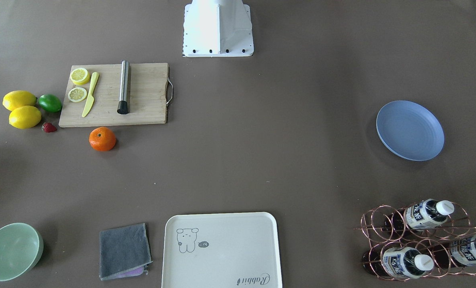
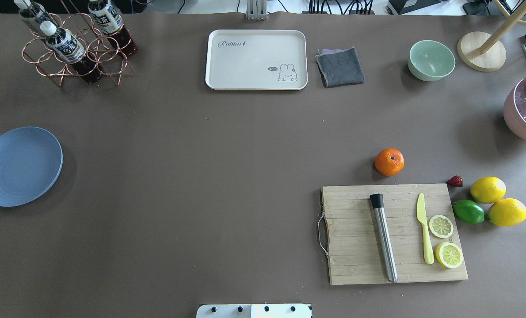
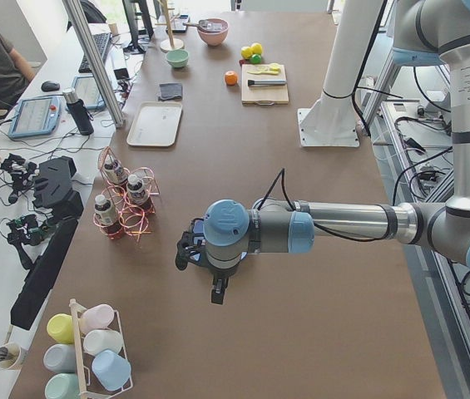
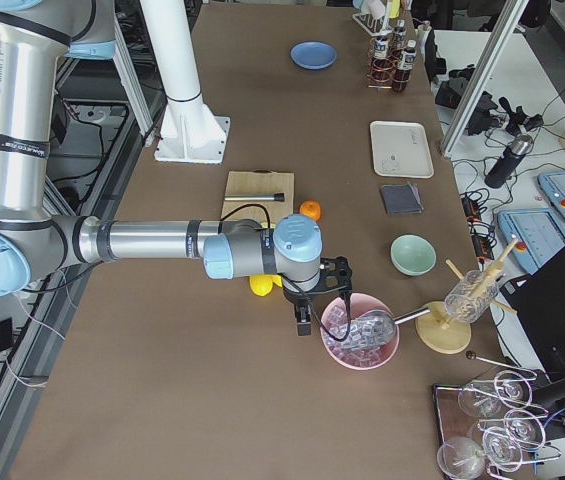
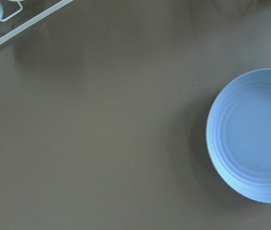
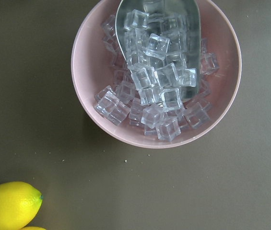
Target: Pick orange to plate
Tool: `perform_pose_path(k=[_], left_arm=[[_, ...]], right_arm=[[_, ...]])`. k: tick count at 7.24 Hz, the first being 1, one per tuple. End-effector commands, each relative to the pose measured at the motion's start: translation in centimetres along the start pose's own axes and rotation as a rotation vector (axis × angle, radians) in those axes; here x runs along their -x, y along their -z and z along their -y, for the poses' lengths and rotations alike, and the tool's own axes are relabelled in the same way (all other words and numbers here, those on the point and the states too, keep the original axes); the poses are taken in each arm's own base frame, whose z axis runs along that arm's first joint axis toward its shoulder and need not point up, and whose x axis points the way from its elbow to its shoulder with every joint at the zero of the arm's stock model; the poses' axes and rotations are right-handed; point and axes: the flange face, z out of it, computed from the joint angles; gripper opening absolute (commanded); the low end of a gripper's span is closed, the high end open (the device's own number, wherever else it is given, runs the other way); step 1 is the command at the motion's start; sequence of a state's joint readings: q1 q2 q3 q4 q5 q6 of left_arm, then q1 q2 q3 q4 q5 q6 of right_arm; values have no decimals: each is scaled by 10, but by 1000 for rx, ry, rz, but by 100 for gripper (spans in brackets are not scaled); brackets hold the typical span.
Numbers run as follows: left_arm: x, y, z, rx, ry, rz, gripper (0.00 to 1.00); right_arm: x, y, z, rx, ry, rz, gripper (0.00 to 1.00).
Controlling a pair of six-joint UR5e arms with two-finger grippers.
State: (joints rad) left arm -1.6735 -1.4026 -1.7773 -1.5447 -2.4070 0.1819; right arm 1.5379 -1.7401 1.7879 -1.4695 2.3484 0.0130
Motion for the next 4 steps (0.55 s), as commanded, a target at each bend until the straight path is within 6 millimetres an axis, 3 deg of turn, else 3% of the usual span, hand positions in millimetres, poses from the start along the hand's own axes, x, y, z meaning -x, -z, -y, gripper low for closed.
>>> perform_pose_path(k=[1, 4], left_arm=[[1, 0, 0, 1, 8, -1, 98], [-5, 0, 2, -9, -27, -1, 98]], right_arm=[[7, 6, 12, -17, 15, 1, 100], [9, 6, 21, -19, 22, -5, 100]])
